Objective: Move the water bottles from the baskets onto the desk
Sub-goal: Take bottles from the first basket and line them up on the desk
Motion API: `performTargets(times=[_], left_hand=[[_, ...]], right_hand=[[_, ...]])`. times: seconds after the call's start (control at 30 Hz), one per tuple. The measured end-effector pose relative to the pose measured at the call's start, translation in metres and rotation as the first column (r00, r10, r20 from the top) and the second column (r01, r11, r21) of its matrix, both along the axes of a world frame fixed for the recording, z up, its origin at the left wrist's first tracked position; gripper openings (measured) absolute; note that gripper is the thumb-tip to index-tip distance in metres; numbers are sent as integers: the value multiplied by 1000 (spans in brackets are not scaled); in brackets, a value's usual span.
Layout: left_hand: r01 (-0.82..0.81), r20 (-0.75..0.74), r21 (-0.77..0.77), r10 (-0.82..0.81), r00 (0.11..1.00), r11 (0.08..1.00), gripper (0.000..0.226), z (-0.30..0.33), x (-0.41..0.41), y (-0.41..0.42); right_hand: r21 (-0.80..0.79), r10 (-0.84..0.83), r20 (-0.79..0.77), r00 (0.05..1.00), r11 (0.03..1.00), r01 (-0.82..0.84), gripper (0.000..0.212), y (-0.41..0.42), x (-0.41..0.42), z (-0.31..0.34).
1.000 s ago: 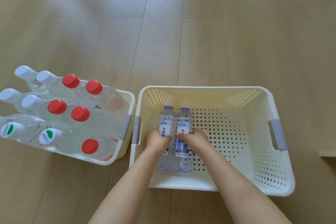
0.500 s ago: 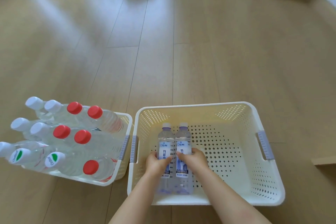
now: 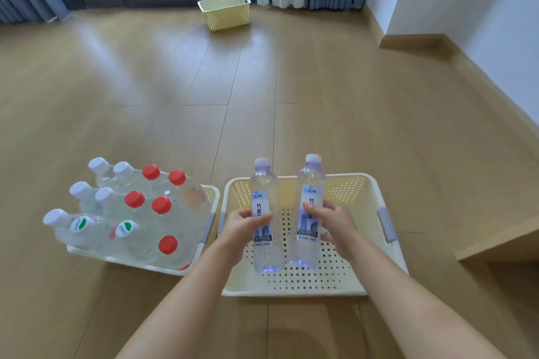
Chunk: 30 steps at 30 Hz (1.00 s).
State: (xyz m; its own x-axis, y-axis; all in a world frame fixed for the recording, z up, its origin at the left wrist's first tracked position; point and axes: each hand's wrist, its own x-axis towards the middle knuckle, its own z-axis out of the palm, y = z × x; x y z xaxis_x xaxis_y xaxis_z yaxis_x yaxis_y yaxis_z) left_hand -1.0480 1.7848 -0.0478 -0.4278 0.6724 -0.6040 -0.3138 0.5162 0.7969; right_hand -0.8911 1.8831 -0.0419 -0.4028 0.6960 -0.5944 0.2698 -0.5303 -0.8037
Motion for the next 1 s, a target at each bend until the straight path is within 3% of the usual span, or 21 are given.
performTargets(times=[0.13, 0.23, 0.37, 0.63, 0.8, 1.0], left_hand=[[-33, -32, 50, 35, 999, 998, 20, 27, 3, -6], [-71, -26, 72, 73, 997, 995, 27, 35, 5, -12], [-82, -7, 74, 83, 997, 994, 19, 35, 11, -20], [-129, -9, 29, 129, 992, 991, 48, 48, 12, -2], [-62, -20, -17, 61, 998, 998, 51, 120, 32, 20], [17, -28, 13, -16, 999, 1000, 55, 285, 48, 42]], right_hand=[[71, 7, -58, 998, 997, -3, 30, -7, 3, 34], [92, 11, -65, 998, 996, -5, 29, -19, 8, 41], [86, 18, -48, 999, 996, -14, 29, -30, 17, 39], [59, -36, -50, 998, 997, 39, 23, -14, 19, 54], [18, -78, -28, 997, 997, 79, 20, 1, 37, 132], [28, -145, -14, 989, 989, 145, 17, 21, 64, 296]])
